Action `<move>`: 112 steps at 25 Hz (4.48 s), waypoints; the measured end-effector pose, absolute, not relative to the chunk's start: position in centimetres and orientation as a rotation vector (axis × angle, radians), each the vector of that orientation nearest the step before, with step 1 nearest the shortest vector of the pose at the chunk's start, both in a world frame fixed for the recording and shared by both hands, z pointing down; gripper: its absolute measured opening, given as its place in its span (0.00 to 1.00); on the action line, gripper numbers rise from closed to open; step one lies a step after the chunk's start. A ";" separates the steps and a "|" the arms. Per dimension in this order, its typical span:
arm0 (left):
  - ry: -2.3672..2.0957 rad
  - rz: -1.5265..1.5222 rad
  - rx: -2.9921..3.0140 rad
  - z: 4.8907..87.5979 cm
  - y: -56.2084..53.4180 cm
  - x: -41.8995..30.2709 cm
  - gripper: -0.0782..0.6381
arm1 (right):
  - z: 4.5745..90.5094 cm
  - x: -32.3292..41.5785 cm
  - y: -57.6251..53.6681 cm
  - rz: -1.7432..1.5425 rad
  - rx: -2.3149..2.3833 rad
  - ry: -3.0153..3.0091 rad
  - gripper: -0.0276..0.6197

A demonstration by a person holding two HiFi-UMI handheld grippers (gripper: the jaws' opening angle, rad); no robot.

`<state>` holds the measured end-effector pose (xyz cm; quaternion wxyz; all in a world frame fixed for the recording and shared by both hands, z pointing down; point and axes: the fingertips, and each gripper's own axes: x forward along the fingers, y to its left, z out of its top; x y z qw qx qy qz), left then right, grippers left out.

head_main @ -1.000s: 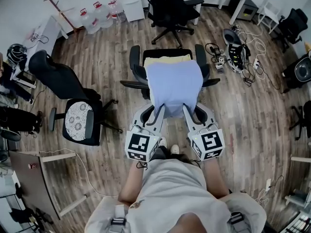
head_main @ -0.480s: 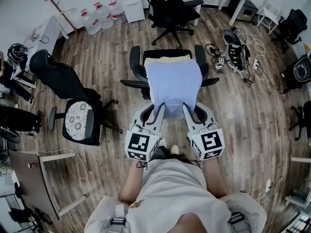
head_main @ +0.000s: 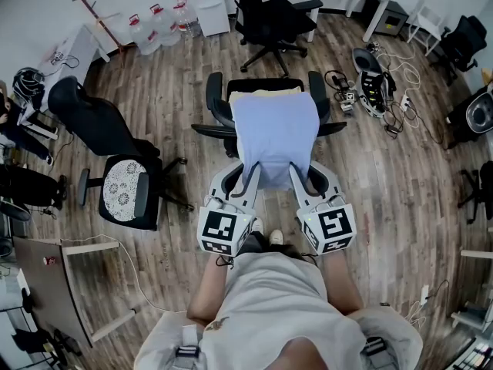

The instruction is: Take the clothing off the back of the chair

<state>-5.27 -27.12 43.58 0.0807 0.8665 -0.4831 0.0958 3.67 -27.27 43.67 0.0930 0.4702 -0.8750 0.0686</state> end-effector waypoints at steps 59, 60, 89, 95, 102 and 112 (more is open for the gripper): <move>-1.497 0.262 2.620 40.7 -19.2 -4.8 0.22 | 40.6 4.0 -19.5 0.105 1.382 -2.651 0.15; -1.490 0.263 2.623 40.6 -19.2 -5.0 0.22 | 40.5 3.8 -19.4 0.105 1.390 -2.648 0.15; -1.355 0.217 2.714 39.8 -15.7 -5.7 0.21 | 39.5 3.1 -15.0 0.070 1.546 -2.571 0.15; -1.351 0.209 2.721 39.8 -14.7 -5.6 0.21 | 39.3 3.2 -14.0 0.055 1.552 -2.569 0.15; -1.349 0.208 2.723 39.9 -13.7 -5.9 0.21 | 39.3 2.8 -12.9 0.038 1.550 -2.574 0.15; -1.344 0.197 2.730 39.4 -12.3 -6.0 0.21 | 38.9 2.7 -11.4 0.037 1.560 -2.569 0.15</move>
